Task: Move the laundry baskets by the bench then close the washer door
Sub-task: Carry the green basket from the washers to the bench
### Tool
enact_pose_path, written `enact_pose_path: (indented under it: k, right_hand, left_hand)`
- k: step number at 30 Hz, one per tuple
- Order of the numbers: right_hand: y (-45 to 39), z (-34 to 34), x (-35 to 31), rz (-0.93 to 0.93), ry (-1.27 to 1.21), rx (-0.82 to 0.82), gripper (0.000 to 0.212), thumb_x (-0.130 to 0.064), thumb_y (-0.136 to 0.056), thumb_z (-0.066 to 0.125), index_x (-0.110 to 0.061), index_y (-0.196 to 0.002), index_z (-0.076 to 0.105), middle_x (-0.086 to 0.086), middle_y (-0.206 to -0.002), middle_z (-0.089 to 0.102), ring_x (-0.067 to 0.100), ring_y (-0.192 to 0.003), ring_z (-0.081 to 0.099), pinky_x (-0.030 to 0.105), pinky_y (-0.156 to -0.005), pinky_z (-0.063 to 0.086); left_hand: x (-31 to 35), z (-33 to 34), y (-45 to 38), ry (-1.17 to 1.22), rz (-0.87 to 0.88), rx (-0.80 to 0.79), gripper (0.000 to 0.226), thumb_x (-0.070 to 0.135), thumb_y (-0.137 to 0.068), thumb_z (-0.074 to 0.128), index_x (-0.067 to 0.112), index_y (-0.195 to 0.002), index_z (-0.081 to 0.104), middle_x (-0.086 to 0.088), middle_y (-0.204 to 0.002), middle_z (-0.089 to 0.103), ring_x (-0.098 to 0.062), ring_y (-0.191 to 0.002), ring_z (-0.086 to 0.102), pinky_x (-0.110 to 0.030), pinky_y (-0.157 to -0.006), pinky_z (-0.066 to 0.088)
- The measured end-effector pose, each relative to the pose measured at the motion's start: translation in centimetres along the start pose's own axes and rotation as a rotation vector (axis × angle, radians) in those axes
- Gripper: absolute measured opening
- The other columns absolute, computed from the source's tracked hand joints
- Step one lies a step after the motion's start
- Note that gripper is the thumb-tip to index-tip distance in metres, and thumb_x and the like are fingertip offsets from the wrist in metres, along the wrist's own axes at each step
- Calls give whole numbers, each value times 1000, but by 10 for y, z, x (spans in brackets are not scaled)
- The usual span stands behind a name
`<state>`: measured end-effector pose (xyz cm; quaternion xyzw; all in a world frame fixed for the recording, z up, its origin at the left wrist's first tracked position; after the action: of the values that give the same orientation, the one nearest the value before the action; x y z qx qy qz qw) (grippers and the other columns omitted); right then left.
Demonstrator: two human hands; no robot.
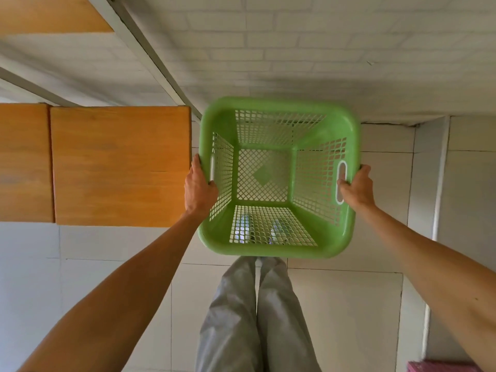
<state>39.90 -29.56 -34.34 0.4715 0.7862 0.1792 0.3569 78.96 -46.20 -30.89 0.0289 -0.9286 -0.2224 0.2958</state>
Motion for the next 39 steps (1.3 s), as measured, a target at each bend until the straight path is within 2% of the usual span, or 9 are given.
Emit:
enact_pose_path:
  k: [5,15,18,24,26,28,32,36,39]
  right_hand:
    - [-17,9,-2,-49,18,-10,41,-11,-96,60,-3,-127,35,21,-123,59,26,-82,61,28,-66,52]
    - [-33,20,-10,-38,21,11,47,-11,-90,70,-1,-125,40,22,-123,62,40,-101,68,29,-76,51]
    - [-34,20,-15,-58,22,9,45,-10,-91,68,-2,-126,41,22,-123,63,39,-99,69,28,-73,51]
    - [-27,23,-28,-96,98,-54,51,1,-89,63,-4,-132,36,24,-120,62,41,-89,71,38,-67,60]
    - [-23,22,-29,-84,124,-62,54,4,-87,63,-5,-133,35,23,-118,62,39,-87,70,37,-63,59]
    - [-19,20,-31,-77,144,-62,59,8,-85,63,-8,-134,34,21,-117,61,35,-83,67,32,-57,56]
    - [-10,19,-35,-96,194,-48,60,11,-85,62,-6,-135,34,23,-116,61,36,-81,67,32,-57,56]
    - [-6,19,-29,-68,234,-60,58,9,-85,64,-5,-133,33,26,-114,62,36,-74,65,30,-52,53]
    - [-6,19,-23,-44,249,-98,61,2,-88,67,-7,-136,31,26,-116,63,33,-71,62,33,-60,56]
  left_hand:
    - [-11,13,-9,-52,67,-18,72,-12,-81,58,5,-144,29,-16,-109,63,-31,-73,69,-42,-54,62]
    - [-15,18,-30,-115,73,-19,72,-9,-82,65,-1,-144,30,-21,-112,67,-35,-79,71,-42,-64,62]
    - [-18,20,-36,-131,55,-48,78,-7,-83,65,-1,-149,23,-23,-119,64,-38,-84,71,-50,-66,62]
    - [-23,26,-39,-164,26,-154,108,1,-83,71,2,-156,-9,-27,-149,36,-42,-119,55,-51,-84,58]
    - [-23,26,-39,-120,3,-189,115,3,-81,75,1,-156,-13,-24,-155,29,-41,-134,42,-42,-97,51]
    - [-21,24,-39,-82,-1,-223,118,4,-79,77,0,-156,-13,-22,-157,25,-39,-142,32,-38,-104,44]
    - [-16,21,-41,-53,18,-309,115,9,-78,79,6,-158,-4,-17,-158,27,-35,-147,27,-53,-113,39]
    - [-15,20,-41,-46,58,-317,103,14,-79,80,5,-155,12,-14,-149,39,-33,-141,35,-56,-110,42]
    - [-19,22,-37,-84,70,-338,108,21,-80,81,7,-158,7,-17,-158,26,-36,-148,25,-58,-115,33]
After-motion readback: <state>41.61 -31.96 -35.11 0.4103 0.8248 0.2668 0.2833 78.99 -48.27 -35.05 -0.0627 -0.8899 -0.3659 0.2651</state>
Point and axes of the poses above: each hand's wrist, its own y-axis away from the middle knuckle, its own z-axis out of the palm, x = y × z, the point moved 6 cm from there along -y, towards the middle knuckle
